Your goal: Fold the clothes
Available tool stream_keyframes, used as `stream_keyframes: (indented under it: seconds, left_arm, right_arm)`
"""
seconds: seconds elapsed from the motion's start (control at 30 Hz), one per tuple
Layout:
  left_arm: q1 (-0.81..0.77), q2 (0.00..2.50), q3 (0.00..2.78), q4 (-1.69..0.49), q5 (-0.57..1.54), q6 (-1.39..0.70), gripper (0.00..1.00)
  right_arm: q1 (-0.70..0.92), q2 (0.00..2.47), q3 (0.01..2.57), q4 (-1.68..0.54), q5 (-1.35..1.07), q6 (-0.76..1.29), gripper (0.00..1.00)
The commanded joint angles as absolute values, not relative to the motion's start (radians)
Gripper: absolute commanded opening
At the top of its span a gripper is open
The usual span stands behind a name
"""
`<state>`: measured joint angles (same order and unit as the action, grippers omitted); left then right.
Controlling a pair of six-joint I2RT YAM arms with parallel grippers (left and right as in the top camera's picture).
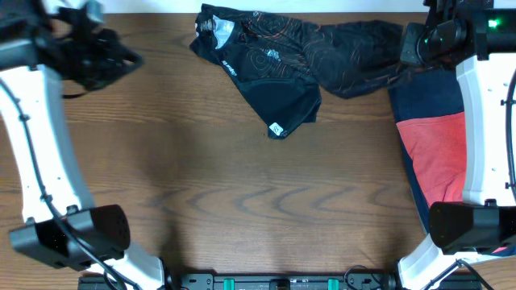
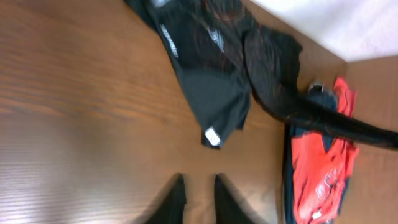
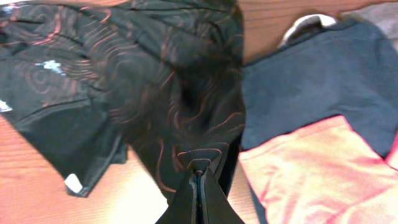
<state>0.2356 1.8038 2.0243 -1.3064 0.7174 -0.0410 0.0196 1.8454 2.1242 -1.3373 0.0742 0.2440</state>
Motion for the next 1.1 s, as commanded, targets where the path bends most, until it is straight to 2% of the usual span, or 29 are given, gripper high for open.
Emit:
stream_keyframes:
  seconds: [0.0,0.13,0.47,0.67,0.93,1.07]
  left_arm:
    - [0.158,1.799,1.912,-1.248,0.706,0.002,0.52]
    - [0.059,1.804,1.765,-1.11,0.706,-0.024,0.76]
    - [-0.183,1.869,1.492,-0.753,0.608,-0.137,0.78]
    - [-0.319,1.975,1.489,-0.73,0.465,-0.257,0.78]
    - [-0.442,2.105,1.489,-0.647,0.461,-0.354,0.88]
    - [-0.474,2.131,1.489,-0.58,0.458,-0.358,0.89]
  right_arm:
    - [0.02,1.844,2.129,-1.347,0.136,0.227,0.01]
    - [0.019,1.844,2.129,-1.351,0.135,0.227,0.01]
    - [0.018,1.844,2.129,-1.357,0.135,0.227,0.01]
    - [0.018,1.844,2.129,-1.362,0.135,0.227,0.01]
    - [0.018,1.844,2.129,-1.365,0.135,0.227,0.01]
    - [0.01,1.844,2.129,-1.37,0.135,0.227,0.01]
